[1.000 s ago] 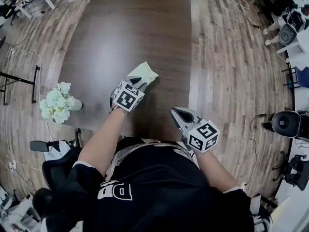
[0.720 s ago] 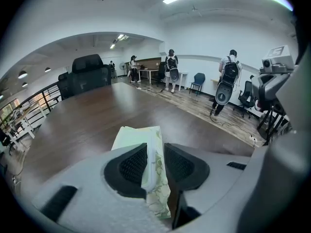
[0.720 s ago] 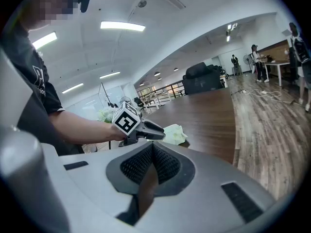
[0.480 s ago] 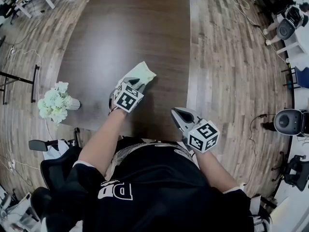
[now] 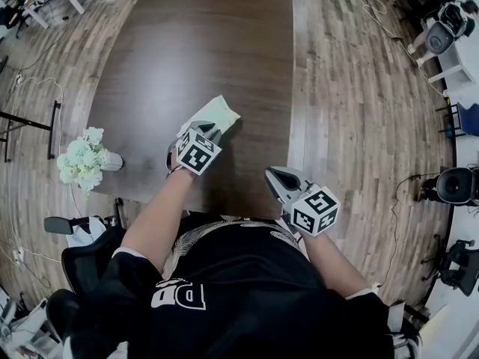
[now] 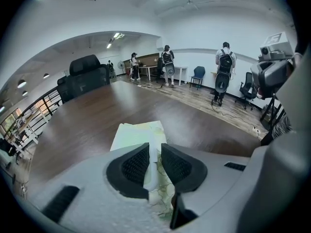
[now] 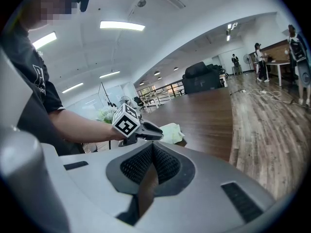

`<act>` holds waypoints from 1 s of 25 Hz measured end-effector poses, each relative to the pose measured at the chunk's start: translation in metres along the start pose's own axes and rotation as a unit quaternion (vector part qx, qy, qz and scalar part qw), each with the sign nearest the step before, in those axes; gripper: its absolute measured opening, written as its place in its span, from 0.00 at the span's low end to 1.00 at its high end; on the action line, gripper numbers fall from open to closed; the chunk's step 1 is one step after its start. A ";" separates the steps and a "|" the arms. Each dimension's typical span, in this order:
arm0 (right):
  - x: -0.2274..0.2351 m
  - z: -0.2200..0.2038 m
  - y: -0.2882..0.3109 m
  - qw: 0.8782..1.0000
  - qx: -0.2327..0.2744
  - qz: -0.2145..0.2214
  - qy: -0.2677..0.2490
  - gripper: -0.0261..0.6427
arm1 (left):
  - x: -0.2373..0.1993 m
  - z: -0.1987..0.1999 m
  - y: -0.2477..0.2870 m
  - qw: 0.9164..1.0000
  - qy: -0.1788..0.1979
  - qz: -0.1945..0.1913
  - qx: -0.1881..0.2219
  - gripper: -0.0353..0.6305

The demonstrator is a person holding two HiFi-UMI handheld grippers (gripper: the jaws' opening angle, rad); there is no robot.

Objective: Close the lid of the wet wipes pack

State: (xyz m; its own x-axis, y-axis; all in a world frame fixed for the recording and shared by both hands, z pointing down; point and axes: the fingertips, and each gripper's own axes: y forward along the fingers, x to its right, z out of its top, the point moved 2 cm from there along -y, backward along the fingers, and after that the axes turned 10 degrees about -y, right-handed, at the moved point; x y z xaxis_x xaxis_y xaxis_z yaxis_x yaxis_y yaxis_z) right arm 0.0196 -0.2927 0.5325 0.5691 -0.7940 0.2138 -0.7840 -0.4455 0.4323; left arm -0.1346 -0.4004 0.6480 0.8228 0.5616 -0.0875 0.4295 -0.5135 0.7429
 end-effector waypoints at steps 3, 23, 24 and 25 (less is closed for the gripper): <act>0.001 -0.002 -0.002 1.000 -0.003 0.002 0.000 0.05 | 0.002 -0.001 0.001 1.000 0.017 0.008 -0.004 0.17; 0.001 -0.004 -0.020 0.998 -0.004 0.056 -0.035 0.05 | 0.018 0.021 -0.054 0.997 -0.028 0.040 0.067 0.11; -0.001 -0.003 -0.020 0.997 -0.004 0.062 -0.039 0.05 | 0.020 0.022 -0.061 0.996 -0.031 0.045 0.073 0.11; -0.003 -0.003 -0.020 0.997 -0.003 0.069 -0.043 0.05 | 0.022 0.023 -0.067 0.995 -0.036 0.049 0.082 0.10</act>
State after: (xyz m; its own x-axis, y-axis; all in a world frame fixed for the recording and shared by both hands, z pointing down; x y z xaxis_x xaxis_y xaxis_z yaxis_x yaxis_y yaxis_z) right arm 0.0342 -0.2804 0.5261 0.4331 -0.8798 0.1959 -0.8511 -0.3277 0.4101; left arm -0.1368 -0.3679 0.5811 0.8859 0.4585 -0.0709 0.3953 -0.6659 0.6328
